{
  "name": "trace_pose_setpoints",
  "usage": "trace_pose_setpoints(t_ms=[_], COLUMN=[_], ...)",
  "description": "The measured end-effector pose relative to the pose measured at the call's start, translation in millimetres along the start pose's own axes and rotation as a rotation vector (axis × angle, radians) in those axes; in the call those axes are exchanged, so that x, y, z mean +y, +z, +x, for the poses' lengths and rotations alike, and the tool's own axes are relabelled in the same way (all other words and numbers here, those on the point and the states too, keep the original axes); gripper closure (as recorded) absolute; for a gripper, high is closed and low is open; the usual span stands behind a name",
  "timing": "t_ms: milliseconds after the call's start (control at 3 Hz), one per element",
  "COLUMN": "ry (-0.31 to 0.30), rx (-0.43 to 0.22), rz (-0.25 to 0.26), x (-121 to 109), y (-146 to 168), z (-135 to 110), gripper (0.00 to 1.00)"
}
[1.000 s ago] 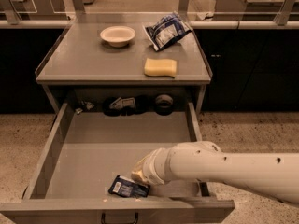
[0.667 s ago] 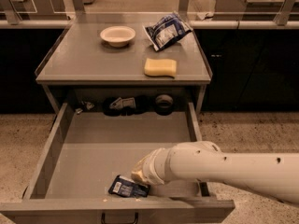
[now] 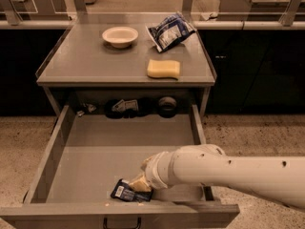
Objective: Pick rxbar blueberry from top drawer and place on counter
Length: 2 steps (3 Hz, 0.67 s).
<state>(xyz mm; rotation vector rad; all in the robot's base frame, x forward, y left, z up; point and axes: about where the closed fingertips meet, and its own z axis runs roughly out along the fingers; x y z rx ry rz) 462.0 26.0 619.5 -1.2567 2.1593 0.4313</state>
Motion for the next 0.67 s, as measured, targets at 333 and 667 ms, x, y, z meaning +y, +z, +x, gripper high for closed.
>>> trace_pose_setpoints(t_ms=[333, 667], ry=[0.000, 0.000], rx=[0.000, 0.000], rz=[0.000, 0.000], x=[0.0, 0.0], y=[0.0, 0.0], z=[0.0, 0.0], gripper=[0.00, 0.00])
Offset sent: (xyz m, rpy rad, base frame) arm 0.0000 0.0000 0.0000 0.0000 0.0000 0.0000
